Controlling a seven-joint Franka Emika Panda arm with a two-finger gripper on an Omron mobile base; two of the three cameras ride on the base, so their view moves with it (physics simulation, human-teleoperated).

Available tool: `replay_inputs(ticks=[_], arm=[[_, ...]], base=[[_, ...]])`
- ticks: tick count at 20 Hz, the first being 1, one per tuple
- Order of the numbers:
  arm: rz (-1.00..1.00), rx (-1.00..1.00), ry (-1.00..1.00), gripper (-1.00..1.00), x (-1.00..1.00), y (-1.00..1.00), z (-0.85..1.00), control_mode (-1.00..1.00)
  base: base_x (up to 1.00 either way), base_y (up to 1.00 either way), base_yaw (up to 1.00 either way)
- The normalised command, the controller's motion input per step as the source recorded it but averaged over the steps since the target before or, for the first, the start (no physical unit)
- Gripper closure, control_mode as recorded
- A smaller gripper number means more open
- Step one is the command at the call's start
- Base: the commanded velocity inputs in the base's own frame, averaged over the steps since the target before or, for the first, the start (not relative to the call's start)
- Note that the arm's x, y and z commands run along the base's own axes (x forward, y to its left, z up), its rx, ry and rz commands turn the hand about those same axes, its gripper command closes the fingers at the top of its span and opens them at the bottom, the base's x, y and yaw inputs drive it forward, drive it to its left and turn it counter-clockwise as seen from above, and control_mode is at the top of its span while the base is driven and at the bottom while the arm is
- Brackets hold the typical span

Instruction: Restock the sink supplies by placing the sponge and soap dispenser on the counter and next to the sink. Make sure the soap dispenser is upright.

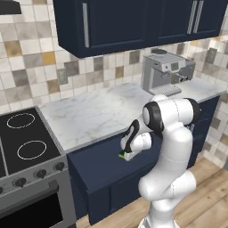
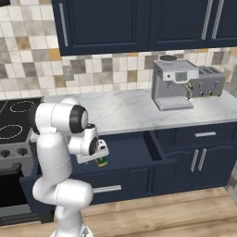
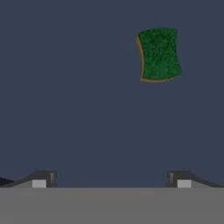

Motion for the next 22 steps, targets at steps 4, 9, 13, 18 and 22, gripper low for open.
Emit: replay_inputs(ticks=[4,9,13,18,22], arm=[[-0.02,0.00,-0.01,-1.00,0.32,0.00,-0.07,-1.00],[0.00,0.00,0.00,-1.00,0.26,0.00,-0.19,-1.00],[0.00,0.00,0.00,-1.00,0.22,0.00,-0.39,-1.00],[0.00,0.00,0.00,-1.00,0.29,0.00,-0.26,-1.00],[0.00,0.00,0.00,-1.00,0.38,0.00,-0.17,-1.00]], base=[[0.00,0.00,0.00],[0.00,0.00,0.00],[0.00,0.00,0.00],[0.00,0.00,0.00],[0.00,0.00,0.00]])
